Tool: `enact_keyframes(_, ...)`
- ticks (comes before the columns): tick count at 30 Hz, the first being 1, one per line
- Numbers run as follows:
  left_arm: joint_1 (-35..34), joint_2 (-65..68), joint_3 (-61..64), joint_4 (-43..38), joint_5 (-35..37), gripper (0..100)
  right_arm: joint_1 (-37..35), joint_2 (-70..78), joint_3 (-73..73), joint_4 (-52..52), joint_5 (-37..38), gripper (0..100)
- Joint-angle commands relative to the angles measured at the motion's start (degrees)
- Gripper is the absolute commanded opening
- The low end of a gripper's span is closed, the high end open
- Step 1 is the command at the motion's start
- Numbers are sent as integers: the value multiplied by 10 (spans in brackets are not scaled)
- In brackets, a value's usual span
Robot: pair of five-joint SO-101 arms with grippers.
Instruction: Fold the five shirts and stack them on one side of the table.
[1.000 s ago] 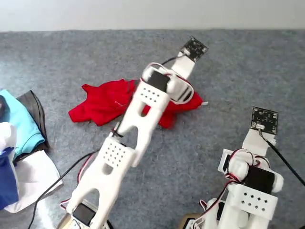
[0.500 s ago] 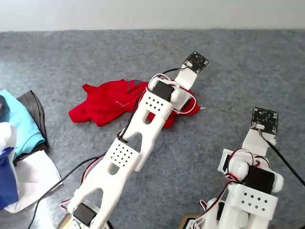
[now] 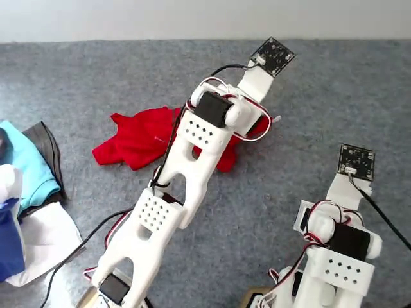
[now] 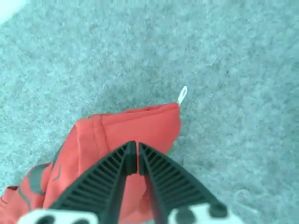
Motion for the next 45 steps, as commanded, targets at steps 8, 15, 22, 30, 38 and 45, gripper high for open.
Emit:
enact_keyframes(8, -15, -286, 283, 14, 3, 12, 3, 3, -21, 5, -3, 39)
enact_keyframes(15, -23, -588, 723, 12, -56, 13, 1, 3, -22, 44, -2, 39)
enact_keyframes(22, -112, -849, 990, 12, -66, 13, 1, 3, -23, 43, 119, 41)
enact_keyframes(30, -179, -1017, 1133, -2, -99, 16, 2, 3, -23, 6, 225, 43)
enact_keyframes(38, -129, -856, 1055, -46, -67, 145, 7, 3, -19, 13, 226, 43)
enact_keyframes(45, -6, -630, 863, -38, -59, 188, 7, 3, -19, 13, 226, 40)
